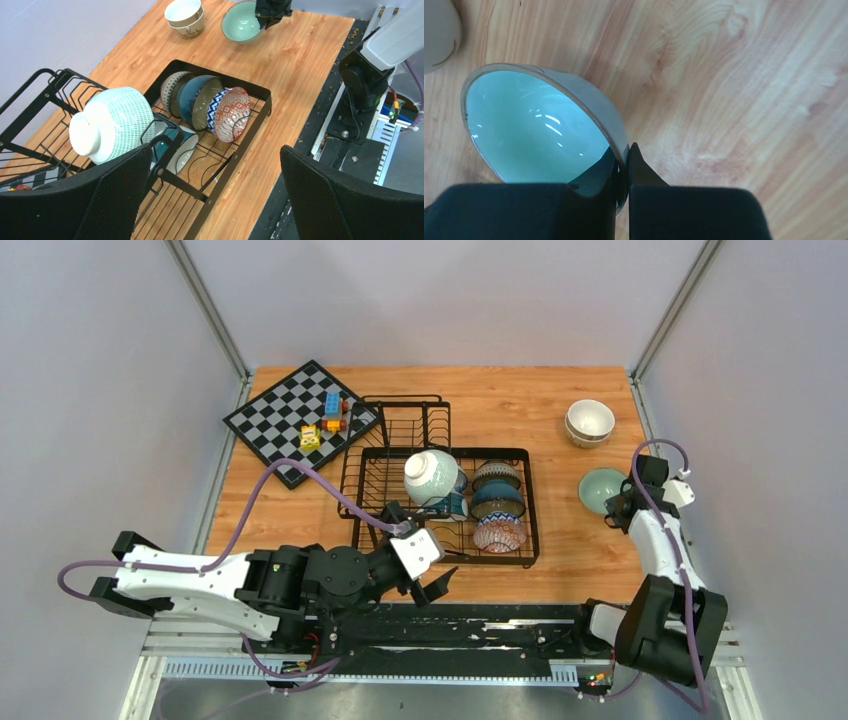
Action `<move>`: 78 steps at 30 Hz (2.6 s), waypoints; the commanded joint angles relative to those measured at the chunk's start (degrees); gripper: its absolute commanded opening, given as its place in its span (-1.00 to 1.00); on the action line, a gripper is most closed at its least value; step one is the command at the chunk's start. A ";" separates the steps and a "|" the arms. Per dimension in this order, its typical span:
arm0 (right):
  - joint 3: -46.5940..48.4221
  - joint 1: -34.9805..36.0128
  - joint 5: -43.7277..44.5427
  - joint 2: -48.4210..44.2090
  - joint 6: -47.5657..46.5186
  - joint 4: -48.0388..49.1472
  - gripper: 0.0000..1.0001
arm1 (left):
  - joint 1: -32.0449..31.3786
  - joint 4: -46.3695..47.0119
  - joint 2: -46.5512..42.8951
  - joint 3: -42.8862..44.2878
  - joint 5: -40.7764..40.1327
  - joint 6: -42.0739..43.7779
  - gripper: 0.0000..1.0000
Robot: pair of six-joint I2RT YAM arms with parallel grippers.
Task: Unload the bowls from the dish rack
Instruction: Place the bowl at the center of the board, then pick up the bowl from the dish rack.
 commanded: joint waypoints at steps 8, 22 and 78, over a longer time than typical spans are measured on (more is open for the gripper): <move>0.14 -4.14 -8.77 7.60 6.59 14.85 -1.00 | -0.20 3.17 -3.60 -3.10 -1.24 -1.72 1.00; 0.15 -4.16 -8.40 10.94 6.71 13.33 -1.00 | -0.20 6.46 -3.23 -4.72 -1.53 -2.16 1.00; -2.87 39.47 -47.10 -16.60 8.32 46.28 0.35 | 43.89 11.91 -1.66 -3.26 30.42 -31.13 0.98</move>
